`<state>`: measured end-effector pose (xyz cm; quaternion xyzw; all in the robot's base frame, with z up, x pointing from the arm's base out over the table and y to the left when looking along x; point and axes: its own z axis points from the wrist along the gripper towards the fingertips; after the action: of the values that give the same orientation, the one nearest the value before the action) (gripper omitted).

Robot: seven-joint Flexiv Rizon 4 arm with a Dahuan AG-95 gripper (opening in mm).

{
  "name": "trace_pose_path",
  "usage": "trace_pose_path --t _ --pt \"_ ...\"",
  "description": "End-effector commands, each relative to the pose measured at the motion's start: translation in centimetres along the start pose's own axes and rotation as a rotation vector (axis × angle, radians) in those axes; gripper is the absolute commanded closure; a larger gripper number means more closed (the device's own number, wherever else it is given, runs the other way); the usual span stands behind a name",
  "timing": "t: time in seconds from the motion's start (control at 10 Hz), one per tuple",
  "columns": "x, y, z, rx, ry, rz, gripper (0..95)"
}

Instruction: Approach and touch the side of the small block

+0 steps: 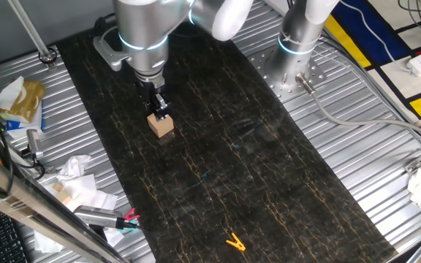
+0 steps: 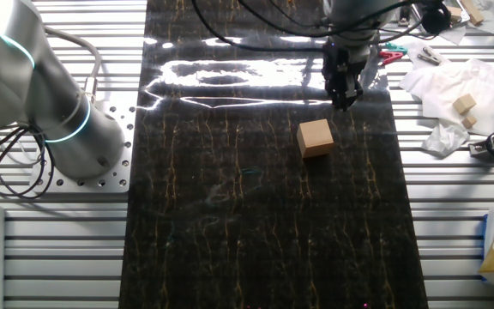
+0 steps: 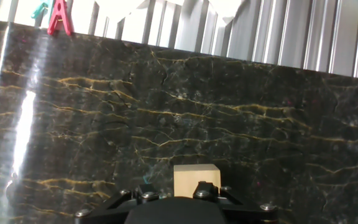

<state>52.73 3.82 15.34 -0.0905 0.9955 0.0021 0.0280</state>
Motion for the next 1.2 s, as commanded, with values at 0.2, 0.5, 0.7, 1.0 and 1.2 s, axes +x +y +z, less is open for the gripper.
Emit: trace_pose_path --t 0.2,0.5,0.7,1.0,1.2 --pt "-0.08 0.04 0.07 -0.021 0.033 0.047 57.0" --pt "-0.08 0.03 0.10 -0.022 0.037 0.045 57.0" --pt "-0.09 0.02 0.17 -0.029 0.035 0.051 57.0" --pt "-0.14 -0.03 0.52 -0.042 0.031 0.060 38.0" --pt "-0.20 -0.09 0.93 -0.043 0.027 0.058 38.0"
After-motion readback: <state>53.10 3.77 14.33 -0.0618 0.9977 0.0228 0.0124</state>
